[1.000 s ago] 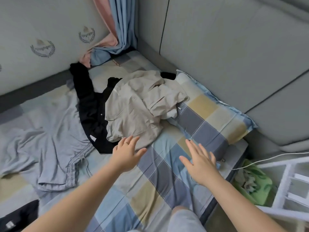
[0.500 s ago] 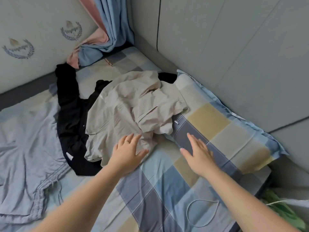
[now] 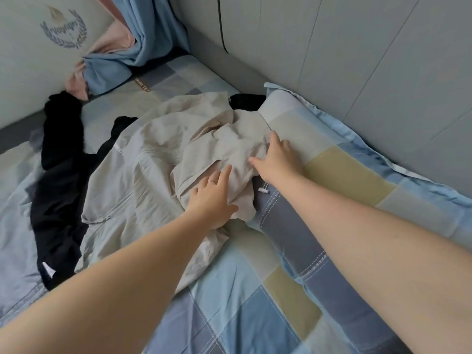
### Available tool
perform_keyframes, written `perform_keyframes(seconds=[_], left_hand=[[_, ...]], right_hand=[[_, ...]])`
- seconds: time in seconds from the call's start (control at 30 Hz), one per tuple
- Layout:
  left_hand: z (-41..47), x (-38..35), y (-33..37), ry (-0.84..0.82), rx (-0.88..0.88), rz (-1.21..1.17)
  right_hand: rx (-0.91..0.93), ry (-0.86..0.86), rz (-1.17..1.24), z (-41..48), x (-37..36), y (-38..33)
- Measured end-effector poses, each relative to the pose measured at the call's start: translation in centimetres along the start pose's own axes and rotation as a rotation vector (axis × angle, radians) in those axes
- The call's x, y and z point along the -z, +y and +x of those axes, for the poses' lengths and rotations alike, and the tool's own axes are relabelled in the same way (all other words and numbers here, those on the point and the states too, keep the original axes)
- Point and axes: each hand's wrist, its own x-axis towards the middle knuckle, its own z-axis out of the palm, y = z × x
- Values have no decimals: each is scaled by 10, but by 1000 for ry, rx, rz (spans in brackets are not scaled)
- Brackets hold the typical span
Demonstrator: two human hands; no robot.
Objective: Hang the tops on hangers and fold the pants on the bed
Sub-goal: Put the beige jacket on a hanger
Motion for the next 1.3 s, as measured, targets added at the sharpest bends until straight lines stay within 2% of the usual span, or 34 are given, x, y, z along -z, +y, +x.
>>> perform_keyframes(seconds=[0.1, 0.17, 0.23, 0.33, 0.47, 0.6, 0.73, 0.87, 1.03, 1.2, 1.3], left_hand=[[5, -1, 4, -26, 63, -14], [-5, -3, 7, -52, 84, -118], [-23, -2, 14, -70, 136, -377], [-53, 12, 21, -38, 307, -827], [-105, 42, 24, -157, 507, -1194], [-168, 61, 23, -225, 583, -1220], [-228, 64, 10, -176, 688, -1213], [-293, 69, -16, -76, 798, -1494], [-377, 88, -67, -112, 710, -1800], [-448, 118, -123, -221, 575, -1777], [-483, 136, -153, -285, 477, -1672]], right_hand=[[-40, -55, -41, 0, -4, -1], [-30, -71, 79, -18, -7, 1], [12, -100, 181, -53, -9, 1], [83, -167, 244, -115, -4, -2], [121, -194, 303, -191, 9, -13], [135, -257, 339, -273, 24, -32], [159, -341, 399, -335, 38, -47], [132, -504, 388, -384, 53, -63], [128, -531, 428, -436, 67, -98], [29, -421, 530, -497, 64, -143], [16, -301, 533, -528, 53, -166]])
